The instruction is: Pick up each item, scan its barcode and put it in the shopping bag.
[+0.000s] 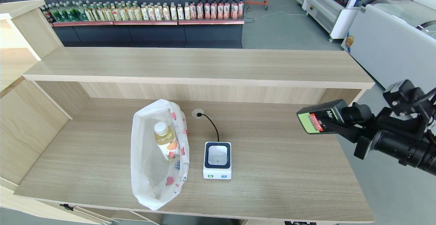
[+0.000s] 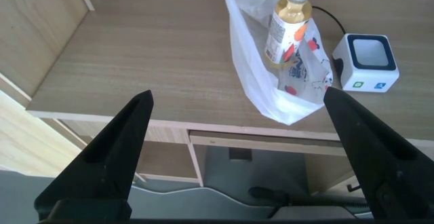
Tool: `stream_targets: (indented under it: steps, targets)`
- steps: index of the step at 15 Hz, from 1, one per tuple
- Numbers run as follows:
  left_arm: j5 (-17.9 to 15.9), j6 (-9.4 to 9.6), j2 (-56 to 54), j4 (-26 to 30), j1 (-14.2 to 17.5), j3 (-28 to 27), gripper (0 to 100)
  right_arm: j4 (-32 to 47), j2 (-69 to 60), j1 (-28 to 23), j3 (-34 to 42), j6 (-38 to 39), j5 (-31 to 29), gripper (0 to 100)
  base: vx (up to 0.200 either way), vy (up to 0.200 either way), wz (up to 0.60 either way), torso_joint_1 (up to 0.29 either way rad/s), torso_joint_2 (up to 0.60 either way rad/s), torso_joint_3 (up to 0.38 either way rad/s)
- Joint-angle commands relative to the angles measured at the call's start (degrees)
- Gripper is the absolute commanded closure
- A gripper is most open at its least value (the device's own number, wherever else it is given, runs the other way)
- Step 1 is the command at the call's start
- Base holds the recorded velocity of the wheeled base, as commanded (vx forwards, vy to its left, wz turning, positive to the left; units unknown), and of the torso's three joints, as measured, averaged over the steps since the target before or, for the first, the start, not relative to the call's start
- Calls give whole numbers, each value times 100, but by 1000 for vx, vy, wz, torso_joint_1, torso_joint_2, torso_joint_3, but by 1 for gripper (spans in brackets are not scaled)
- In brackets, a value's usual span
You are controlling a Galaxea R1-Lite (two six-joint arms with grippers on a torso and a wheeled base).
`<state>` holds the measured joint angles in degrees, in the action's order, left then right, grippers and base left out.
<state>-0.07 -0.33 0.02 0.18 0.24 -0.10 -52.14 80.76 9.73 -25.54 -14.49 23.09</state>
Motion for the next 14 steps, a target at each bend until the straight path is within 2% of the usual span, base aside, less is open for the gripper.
stream_targets:
  steps: [1,3,4,8,9,14]
  targets:
    - [-1,-2,-2,-1,2,1,0,705,-456,-173,392,2478,-938,100,0,0,0,0,0,0]
    - [7,-2,-2,-1,2,1,0,863,-412,-173,726,3339,-1017,100,0,0,0,0,0,0]
    - [-1,-2,-2,-1,2,1,0,863,-412,-173,849,3524,-1026,100,0,0,0,0,0,0]
    - [7,-55,-2,-9,2,1,0,837,-307,-173,937,3585,-1026,100,0,0,0,0,0,0]
    - [-1,-2,-2,-1,2,1,0,837,-316,-182,954,3585,-1026,100,0,0,0,0,0,0]
    - [-1,-11,-2,-1,2,1,0,855,-447,-270,1042,3603,-1008,100,0,0,0,0,0,0]
